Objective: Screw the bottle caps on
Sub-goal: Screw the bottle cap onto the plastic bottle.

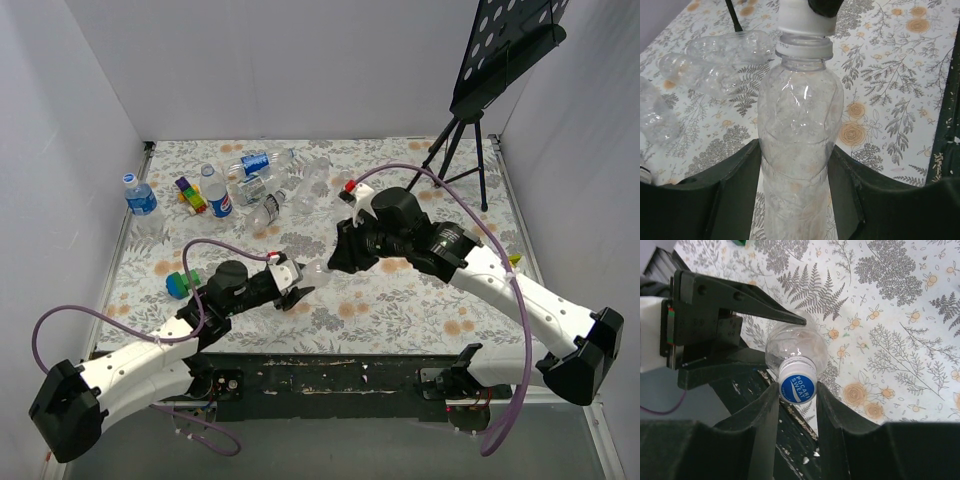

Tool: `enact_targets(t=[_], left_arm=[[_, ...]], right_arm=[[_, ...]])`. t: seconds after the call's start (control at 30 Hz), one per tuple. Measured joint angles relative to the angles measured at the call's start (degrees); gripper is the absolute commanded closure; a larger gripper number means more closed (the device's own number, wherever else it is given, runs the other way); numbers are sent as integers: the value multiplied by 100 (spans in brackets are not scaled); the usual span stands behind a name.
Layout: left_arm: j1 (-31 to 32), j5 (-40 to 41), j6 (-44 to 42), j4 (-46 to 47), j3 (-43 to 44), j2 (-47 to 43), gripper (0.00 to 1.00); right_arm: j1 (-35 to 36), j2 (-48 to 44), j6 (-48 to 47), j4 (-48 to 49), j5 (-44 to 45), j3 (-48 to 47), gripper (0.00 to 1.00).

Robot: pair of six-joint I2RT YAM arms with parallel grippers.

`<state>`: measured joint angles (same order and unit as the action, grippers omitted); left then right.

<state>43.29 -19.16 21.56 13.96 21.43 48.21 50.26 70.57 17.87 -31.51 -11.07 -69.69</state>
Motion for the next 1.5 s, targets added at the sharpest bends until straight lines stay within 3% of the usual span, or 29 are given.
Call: enact_targets(t=[0.07,0.17,0.33,0.7,0.9,1.5], left_arm=[[48,153,-79,-7,-7,-59,56],[44,310,-101,162,7,-144,56],[35,190,-26,210,251,-33,55],[35,-1469,181,-302,605,570,53],[35,-2055,188,-343,605,614,53],[35,-2402,385,-363,660,774,53]], right_arm=[[7,-44,203,81,81,37,47],[20,-83,286,144,129,-31,33],[57,-339,-494,-85,162,-173,26],[55,-883,-3458,-1016,-750,-490,30],[61,-752,-4527,-1644,-1405,-581,33],[83,-280,-5200,-2026,-1912,-778,47]])
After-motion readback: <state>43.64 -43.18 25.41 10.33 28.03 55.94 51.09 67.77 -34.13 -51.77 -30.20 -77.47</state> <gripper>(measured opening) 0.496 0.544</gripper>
